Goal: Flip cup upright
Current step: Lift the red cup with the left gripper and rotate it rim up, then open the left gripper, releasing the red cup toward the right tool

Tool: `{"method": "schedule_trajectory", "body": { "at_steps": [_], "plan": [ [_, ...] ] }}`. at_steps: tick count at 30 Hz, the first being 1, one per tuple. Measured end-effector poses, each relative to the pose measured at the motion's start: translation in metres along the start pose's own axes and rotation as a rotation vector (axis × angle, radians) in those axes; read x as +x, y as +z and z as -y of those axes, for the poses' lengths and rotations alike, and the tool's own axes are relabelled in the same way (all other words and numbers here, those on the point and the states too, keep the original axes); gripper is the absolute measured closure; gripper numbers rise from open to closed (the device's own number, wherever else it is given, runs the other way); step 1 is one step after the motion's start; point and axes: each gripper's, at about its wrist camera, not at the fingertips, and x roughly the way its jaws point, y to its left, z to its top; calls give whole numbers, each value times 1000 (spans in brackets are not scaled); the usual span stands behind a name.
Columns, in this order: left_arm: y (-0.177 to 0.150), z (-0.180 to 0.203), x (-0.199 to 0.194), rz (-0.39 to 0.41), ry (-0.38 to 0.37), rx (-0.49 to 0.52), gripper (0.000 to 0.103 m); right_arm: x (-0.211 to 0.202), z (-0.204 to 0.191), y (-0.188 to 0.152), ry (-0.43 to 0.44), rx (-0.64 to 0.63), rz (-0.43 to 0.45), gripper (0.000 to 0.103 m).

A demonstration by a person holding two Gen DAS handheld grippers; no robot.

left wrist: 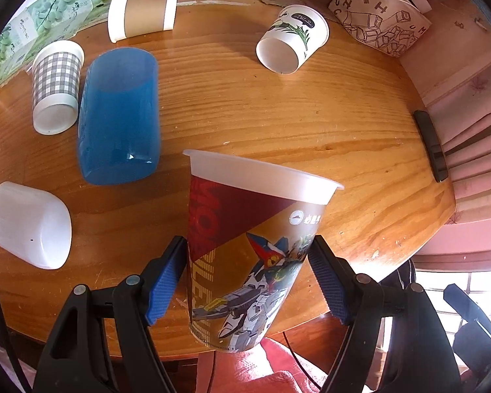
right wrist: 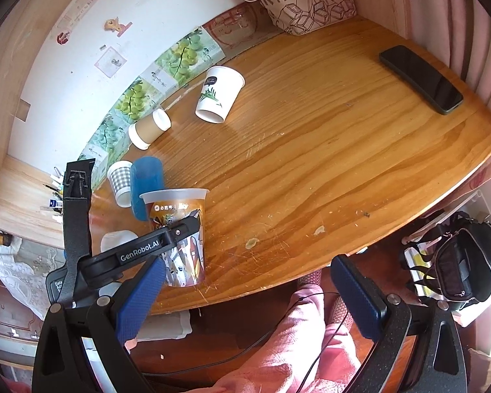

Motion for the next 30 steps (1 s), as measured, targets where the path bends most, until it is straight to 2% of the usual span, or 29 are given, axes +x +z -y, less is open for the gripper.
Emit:
{"method": "schedule_trajectory", "body": {
  "at_steps": [15,18,23,30],
  "plan": [
    [4,1,2,-18,-25,14,22,6,2,6,13,32,-7,2],
    [4,3,-2,4,-40,20,19,4,4,5,14,33,-3,2],
    [2,10,-7,26,-46,27,18,-5,7,0,20,28,14,1],
    [-15,20,-32,96,-54,28,18,-19,16,-8,41,21,32,1]
  ]
}}
